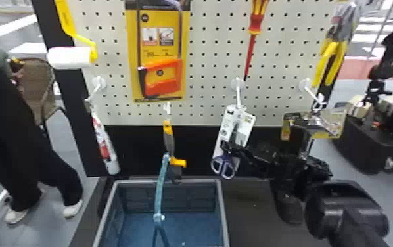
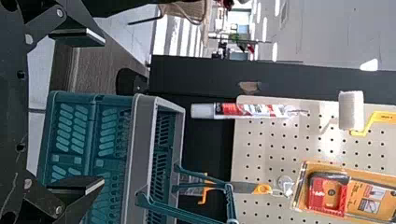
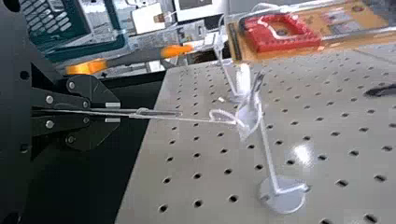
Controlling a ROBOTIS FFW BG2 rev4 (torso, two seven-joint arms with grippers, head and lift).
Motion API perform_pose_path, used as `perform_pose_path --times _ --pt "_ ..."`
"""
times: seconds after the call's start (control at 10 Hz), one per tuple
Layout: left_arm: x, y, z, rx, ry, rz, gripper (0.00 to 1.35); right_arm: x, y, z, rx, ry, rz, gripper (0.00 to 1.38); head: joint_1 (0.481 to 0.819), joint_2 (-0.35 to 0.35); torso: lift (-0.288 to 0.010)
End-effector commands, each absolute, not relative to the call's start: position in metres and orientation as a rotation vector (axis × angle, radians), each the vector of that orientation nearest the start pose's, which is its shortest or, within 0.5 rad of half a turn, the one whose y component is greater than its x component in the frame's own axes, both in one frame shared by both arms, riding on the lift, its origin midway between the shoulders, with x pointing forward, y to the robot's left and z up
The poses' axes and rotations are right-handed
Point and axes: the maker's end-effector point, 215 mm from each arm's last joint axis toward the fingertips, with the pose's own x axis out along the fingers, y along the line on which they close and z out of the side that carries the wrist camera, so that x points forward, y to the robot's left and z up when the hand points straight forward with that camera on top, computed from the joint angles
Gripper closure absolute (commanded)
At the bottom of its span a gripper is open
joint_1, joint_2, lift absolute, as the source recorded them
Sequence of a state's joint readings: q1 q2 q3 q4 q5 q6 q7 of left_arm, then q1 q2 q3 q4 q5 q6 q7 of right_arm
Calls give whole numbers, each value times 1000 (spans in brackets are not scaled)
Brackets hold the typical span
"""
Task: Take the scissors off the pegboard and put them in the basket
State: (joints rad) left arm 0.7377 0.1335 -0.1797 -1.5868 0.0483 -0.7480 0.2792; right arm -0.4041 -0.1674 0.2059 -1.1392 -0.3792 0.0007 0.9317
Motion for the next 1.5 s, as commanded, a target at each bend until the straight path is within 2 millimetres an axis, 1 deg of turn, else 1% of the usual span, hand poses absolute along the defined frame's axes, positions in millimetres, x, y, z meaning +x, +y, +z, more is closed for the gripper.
perform_pose_path --times 0.0,0.2,0.5,0.7,0.8,1.0,1.1,1.3,1.4 --pt "286 223 -446 -62 -2 90 251 590 -49 -287 163 -28 1056 1174 549 0 -100" --pt "287 223 -446 -61 -3 89 251 580 -49 -276 163 -48 1056 1174 549 0 -100" --pt "287 222 -445 -60 -4 88 251 567 -44 -270 172 -61 1068 1174 549 0 -100" --pt "287 222 -445 -59 -5 87 251 556 -43 -257 179 -88 1070 1174 549 0 -100" --pt "287 222 -446 -59 -3 87 251 548 -45 -249 185 -106 1054 1174 549 0 -100" --pt "287 222 -446 -60 -3 88 251 530 -56 -233 260 -153 987 1174 549 0 -100" --pt "287 222 -445 -59 -5 87 251 522 -59 -235 294 -157 963 1174 549 0 -100" --pt "286 221 -445 -58 -7 84 251 513 -58 -237 353 -159 934 1174 549 0 -100" --pt "286 221 -445 -59 -5 85 251 509 -56 -242 395 -153 917 1174 549 0 -100"
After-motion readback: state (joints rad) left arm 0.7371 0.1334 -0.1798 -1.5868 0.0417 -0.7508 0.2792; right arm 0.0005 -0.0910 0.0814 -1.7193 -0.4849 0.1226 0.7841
